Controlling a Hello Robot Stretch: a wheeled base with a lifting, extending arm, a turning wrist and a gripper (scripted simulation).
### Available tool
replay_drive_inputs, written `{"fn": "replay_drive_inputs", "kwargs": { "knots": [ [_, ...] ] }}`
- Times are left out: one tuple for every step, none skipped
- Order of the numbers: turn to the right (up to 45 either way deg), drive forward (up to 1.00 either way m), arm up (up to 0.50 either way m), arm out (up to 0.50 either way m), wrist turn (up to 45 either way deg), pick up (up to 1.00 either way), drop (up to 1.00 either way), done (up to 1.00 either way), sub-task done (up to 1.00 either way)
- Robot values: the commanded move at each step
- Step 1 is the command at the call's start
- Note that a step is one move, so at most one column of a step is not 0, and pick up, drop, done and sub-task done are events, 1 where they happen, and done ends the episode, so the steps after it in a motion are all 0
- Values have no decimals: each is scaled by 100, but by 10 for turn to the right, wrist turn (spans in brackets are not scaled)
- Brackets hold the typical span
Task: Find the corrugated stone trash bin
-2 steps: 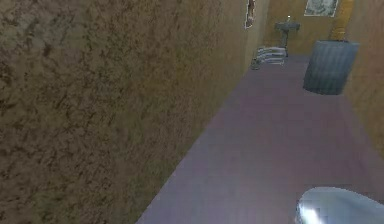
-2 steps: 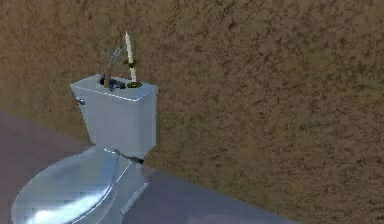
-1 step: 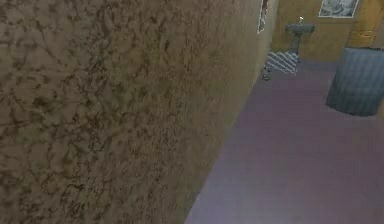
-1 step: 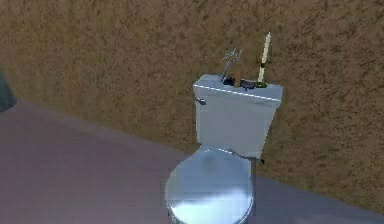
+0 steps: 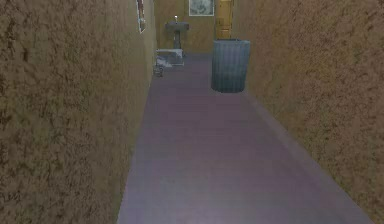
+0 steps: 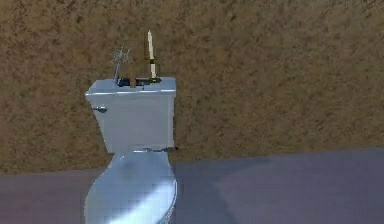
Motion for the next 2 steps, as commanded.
{"fn": "replay_drive_inputs", "kwargs": {
  "knots": [
    [0, 30, 0, 0, 0, 0, 0, 0, 0],
    [0, 100, 0, 0, 0, 0, 0, 0, 0]
  ]
}}
